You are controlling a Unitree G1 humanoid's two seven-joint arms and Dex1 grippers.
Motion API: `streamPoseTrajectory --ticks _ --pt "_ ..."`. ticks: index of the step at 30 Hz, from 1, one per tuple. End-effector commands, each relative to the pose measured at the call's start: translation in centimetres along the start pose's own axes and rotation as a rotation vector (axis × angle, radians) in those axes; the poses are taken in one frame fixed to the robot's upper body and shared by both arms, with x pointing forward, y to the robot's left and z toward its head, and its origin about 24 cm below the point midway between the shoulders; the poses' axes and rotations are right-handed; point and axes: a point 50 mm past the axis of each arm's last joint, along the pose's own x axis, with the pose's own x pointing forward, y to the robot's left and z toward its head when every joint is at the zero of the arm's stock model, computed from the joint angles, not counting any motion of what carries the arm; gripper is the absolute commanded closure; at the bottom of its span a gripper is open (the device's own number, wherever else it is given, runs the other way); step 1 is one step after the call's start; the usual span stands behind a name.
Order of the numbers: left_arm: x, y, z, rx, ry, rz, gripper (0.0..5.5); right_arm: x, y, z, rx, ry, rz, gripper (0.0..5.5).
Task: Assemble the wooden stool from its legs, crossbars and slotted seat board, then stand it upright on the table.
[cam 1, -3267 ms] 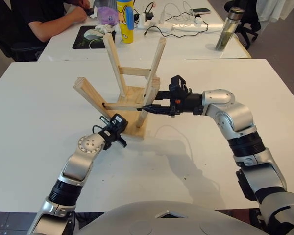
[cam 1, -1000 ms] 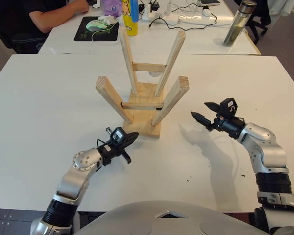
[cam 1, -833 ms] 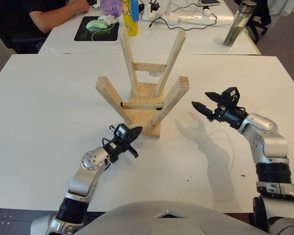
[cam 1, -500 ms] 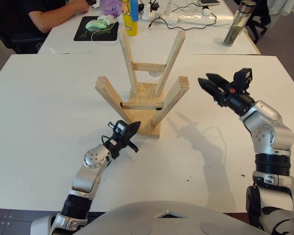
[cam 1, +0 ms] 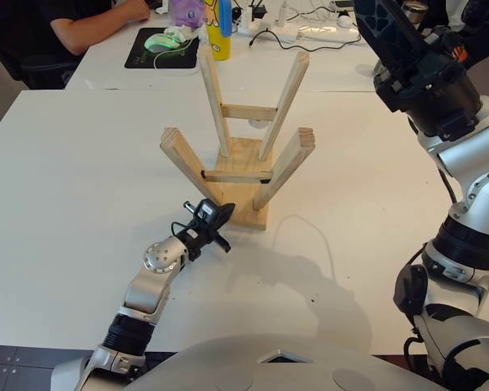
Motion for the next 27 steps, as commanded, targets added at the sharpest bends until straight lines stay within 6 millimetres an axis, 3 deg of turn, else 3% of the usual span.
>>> streamPoseTrajectory --ticks 1,5,7,9,10,12,13,14,16,18,23,25,27 --pt "-0.8 -0.3 -3.6 -0.033 0.218 -0.013 5.50 1.2 0.7 1.3 -0.020 -0.090 0.008 5.49" --pt "-0.9 -0.4 -3.7 -0.028 0.231 -0.026 5.50 1.9 1.6 4.7 -0.033 -0.244 0.037 5.49" --pt "-1.0 -0.5 -3.7 -0.027 0.239 -0.041 5.50 2.2 1.4 3.3 -0.027 -0.154 0.009 5.49" --pt "-1.1 -0.6 -3.8 -0.036 0.242 -0.041 5.50 2.3 1.0 -2.8 0.053 0.089 -0.039 5.49" --pt "-1.0 -0.6 -3.7 -0.038 0.242 -0.045 5.50 1.4 0.8 -7.3 0.141 0.238 -0.095 5.49" --pt "-0.7 -0.5 -3.4 -0.043 0.235 -0.054 5.50 -1.2 0.4 -13.6 0.239 0.417 -0.228 5.49" --pt "-0.5 -0.5 -3.2 -0.040 0.232 -0.063 5.50 -2.1 0.4 -15.0 0.223 0.479 -0.260 5.49" --pt "-0.3 -0.5 -3.0 -0.038 0.232 -0.071 5.50 -1.9 0.4 -15.0 0.182 0.472 -0.265 5.49" --pt "-0.4 -0.5 -3.0 -0.044 0.237 -0.067 5.50 0.6 0.3 -11.7 0.126 0.311 -0.201 5.49" --pt "-0.4 -0.6 -3.1 -0.055 0.247 -0.062 5.50 2.9 0.5 -6.5 0.056 0.101 -0.110 5.49" --pt "-0.6 -0.4 -3.6 -0.072 0.270 -0.039 5.50 4.4 3.7 4.6 0.070 -0.280 0.157 5.49" --pt "-0.7 -0.3 -3.9 -0.074 0.280 -0.032 5.50 4.2 4.6 6.9 0.119 -0.372 0.221 5.49" --pt "-0.8 -0.2 -3.9 -0.074 0.285 -0.031 5.50 4.1 4.6 6.5 0.154 -0.359 0.212 5.49"
